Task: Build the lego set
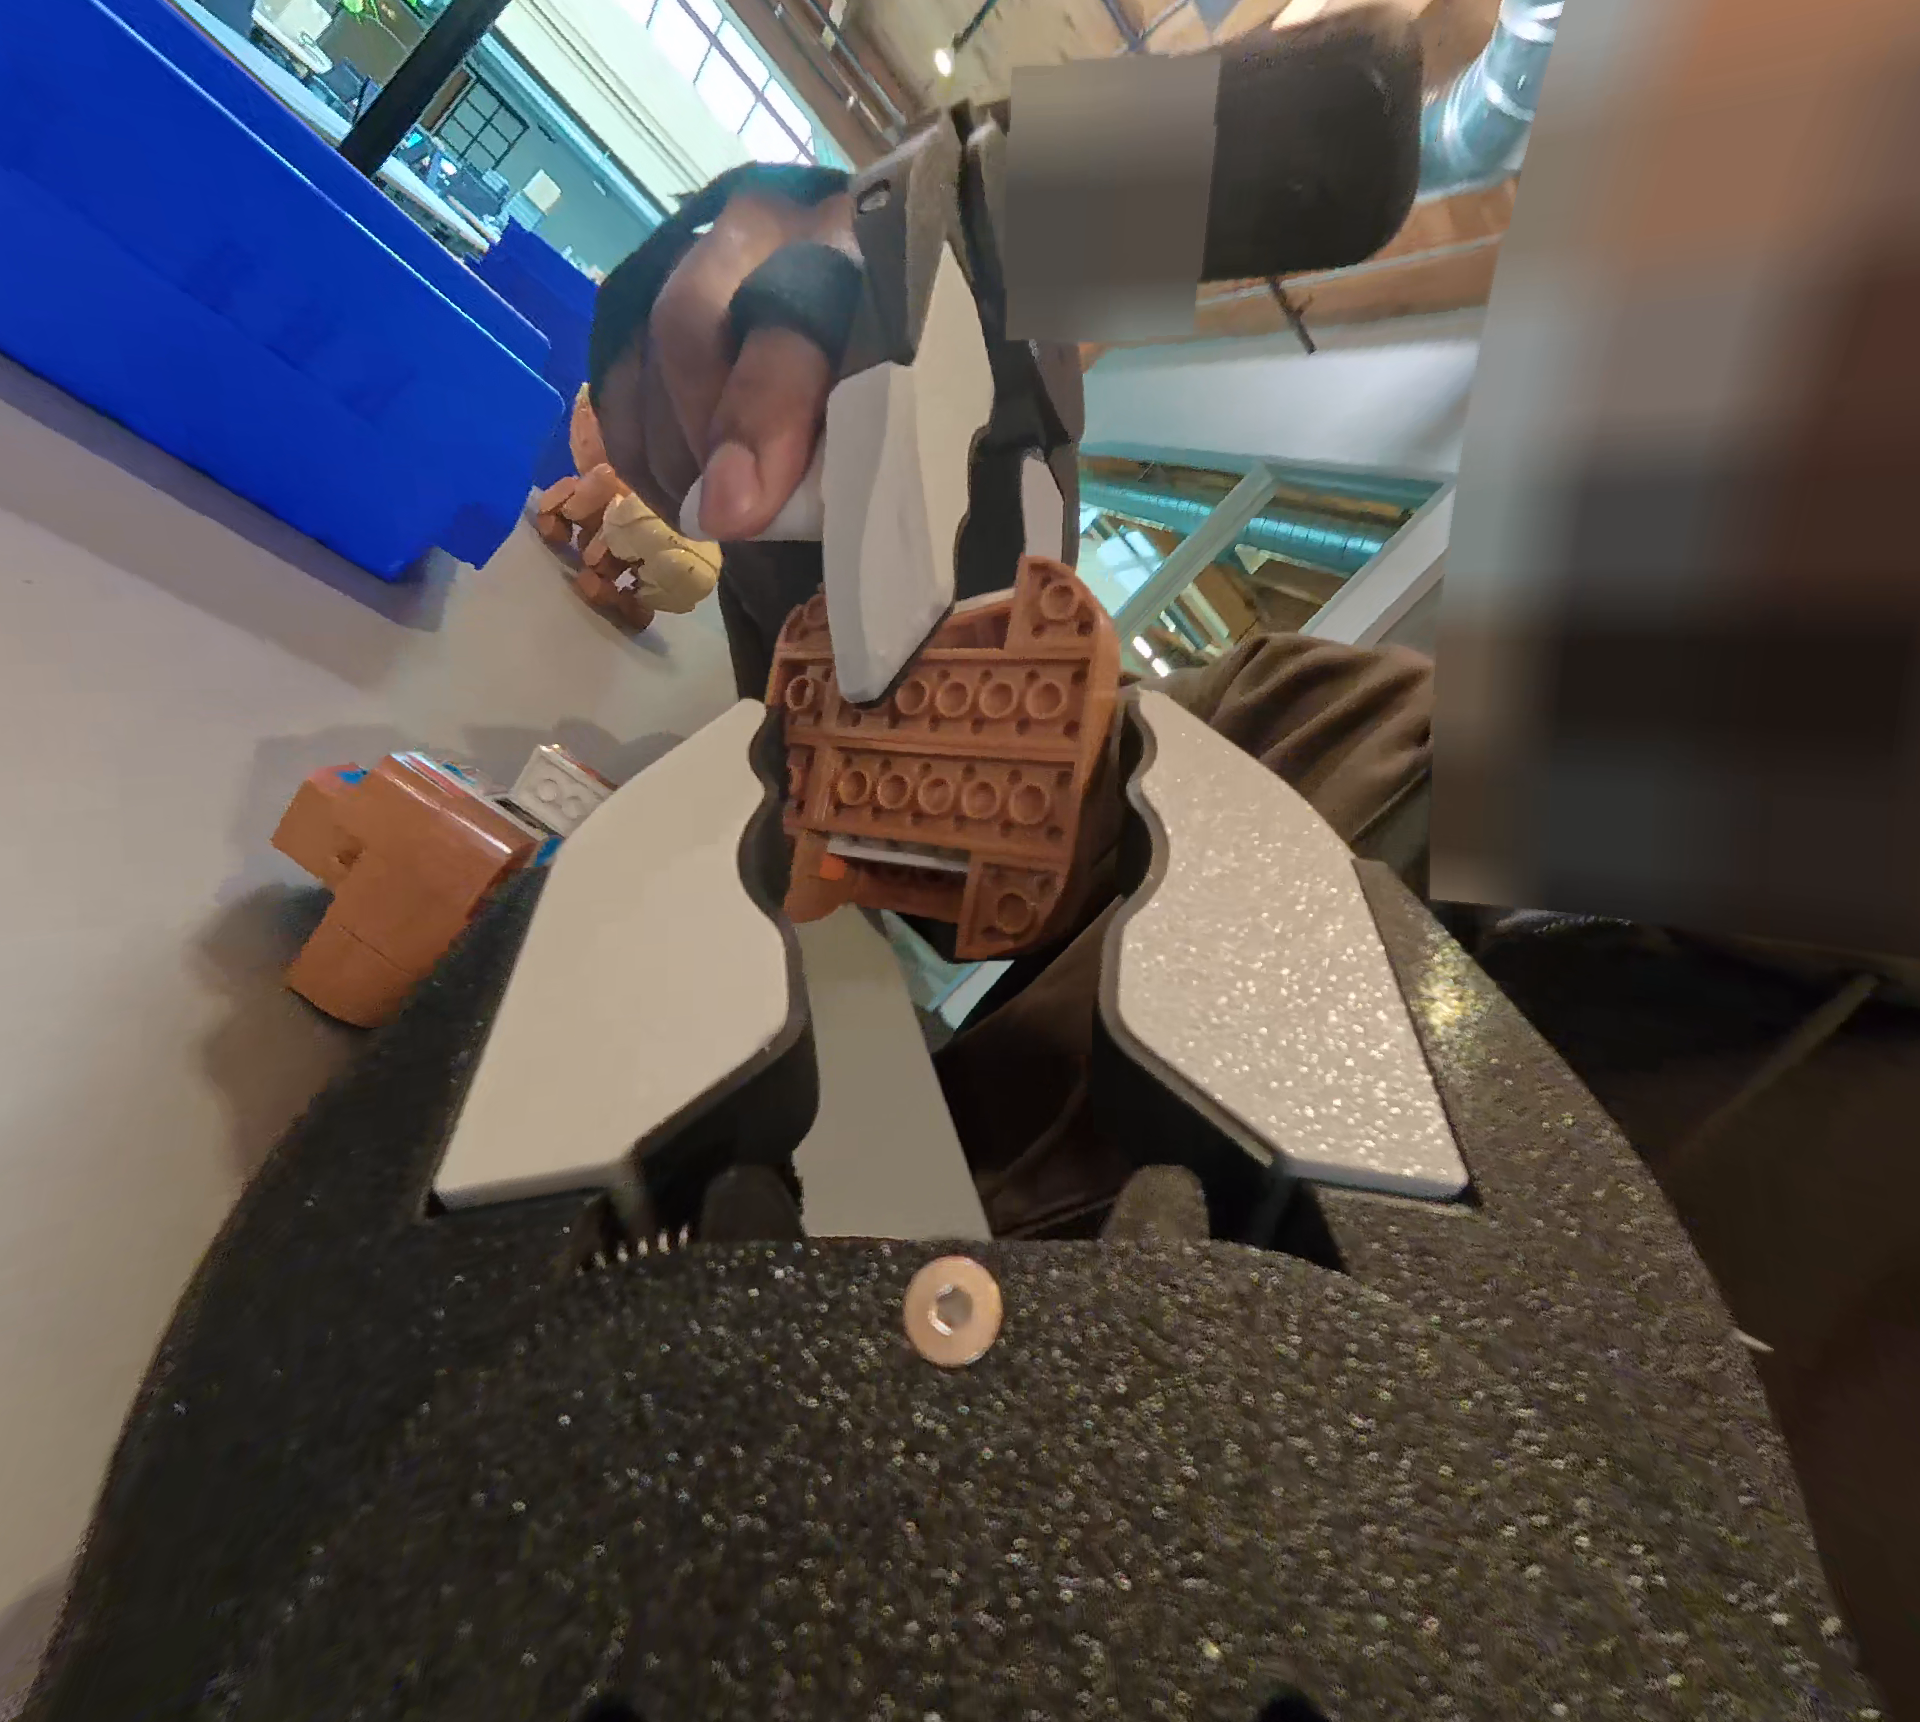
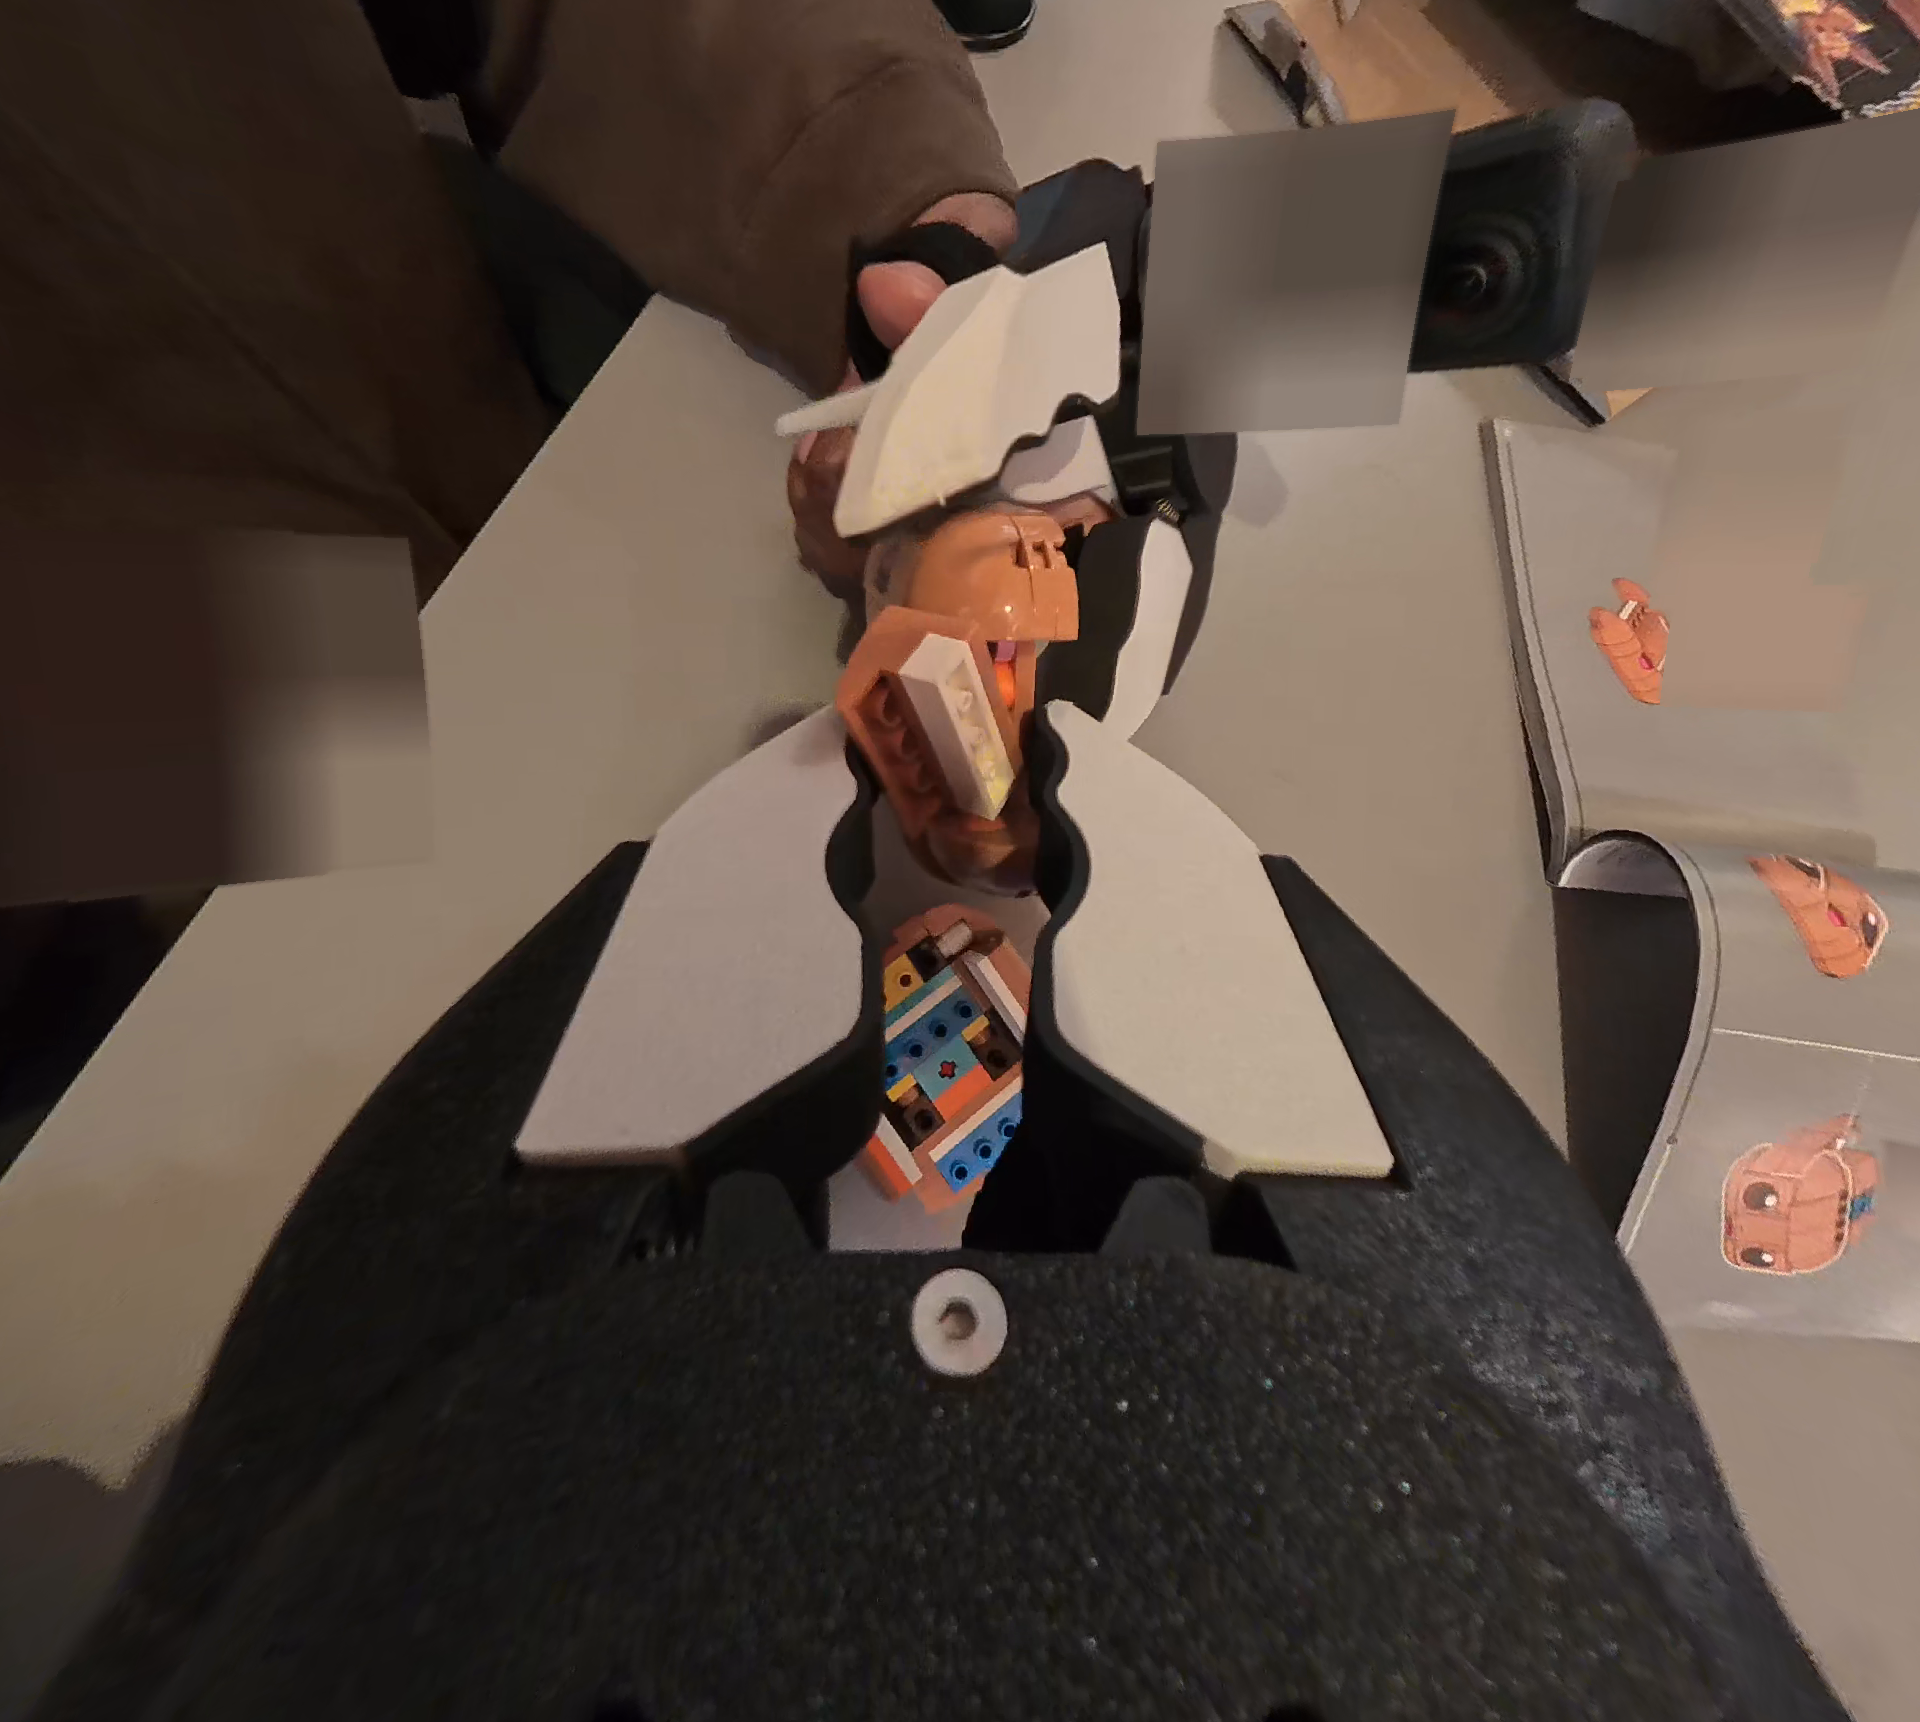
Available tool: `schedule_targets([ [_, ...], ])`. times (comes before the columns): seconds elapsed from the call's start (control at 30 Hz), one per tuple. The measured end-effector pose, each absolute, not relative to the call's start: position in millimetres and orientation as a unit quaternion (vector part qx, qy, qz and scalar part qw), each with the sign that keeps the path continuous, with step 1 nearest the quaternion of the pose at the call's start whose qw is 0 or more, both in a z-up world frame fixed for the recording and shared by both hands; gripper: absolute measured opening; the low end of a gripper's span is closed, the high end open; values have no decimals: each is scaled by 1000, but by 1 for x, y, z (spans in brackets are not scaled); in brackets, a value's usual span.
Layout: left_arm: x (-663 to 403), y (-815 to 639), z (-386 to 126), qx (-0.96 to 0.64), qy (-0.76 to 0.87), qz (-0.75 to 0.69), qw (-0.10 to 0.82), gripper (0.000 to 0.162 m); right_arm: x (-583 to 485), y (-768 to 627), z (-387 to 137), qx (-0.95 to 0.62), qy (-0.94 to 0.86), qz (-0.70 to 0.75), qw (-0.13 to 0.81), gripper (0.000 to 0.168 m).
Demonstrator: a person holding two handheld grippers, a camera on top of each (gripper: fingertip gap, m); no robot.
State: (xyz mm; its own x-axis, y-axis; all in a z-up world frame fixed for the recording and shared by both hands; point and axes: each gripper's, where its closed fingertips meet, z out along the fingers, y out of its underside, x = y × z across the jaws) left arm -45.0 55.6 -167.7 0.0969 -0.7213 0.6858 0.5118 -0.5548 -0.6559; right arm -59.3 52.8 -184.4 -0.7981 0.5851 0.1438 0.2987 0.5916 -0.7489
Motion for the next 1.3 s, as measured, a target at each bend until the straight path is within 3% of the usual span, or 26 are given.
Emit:
schedule_targets([
  [0.17,-41,61,-181,-632,159,-593,472,67,-61,67,-180,-278,-860,379,199,26],
  [0.3,-46,78,-189,-671,188,-484,530,66,-63,79,-180,-314,-853,369,195,26],
  [0.43,-52,91,-189,-685,209,-403,570,51,-63,85,-184,-339,-852,354,187,26],
  [0.53,-44,93,-197,-697,264,-351,567,30,-63,88,-184,-353,-851,343,185,26],
  [0.63,-41,100,-200,-696,296,-302,580,26,-59,94,-185,-363,-853,328,183,25],
  [0.83,-40,114,-193,-663,277,-302,626,25,-63,104,-177,-399,-832,331,197,28],
  [1.07,-45,114,-189,-650,250,-326,640,25,-70,109,-175,-411,-826,317,219,46],
  [1.3,-57,113,-188,-648,217,-361,634,25,-81,111,-158,-399,-809,331,278,45],
])
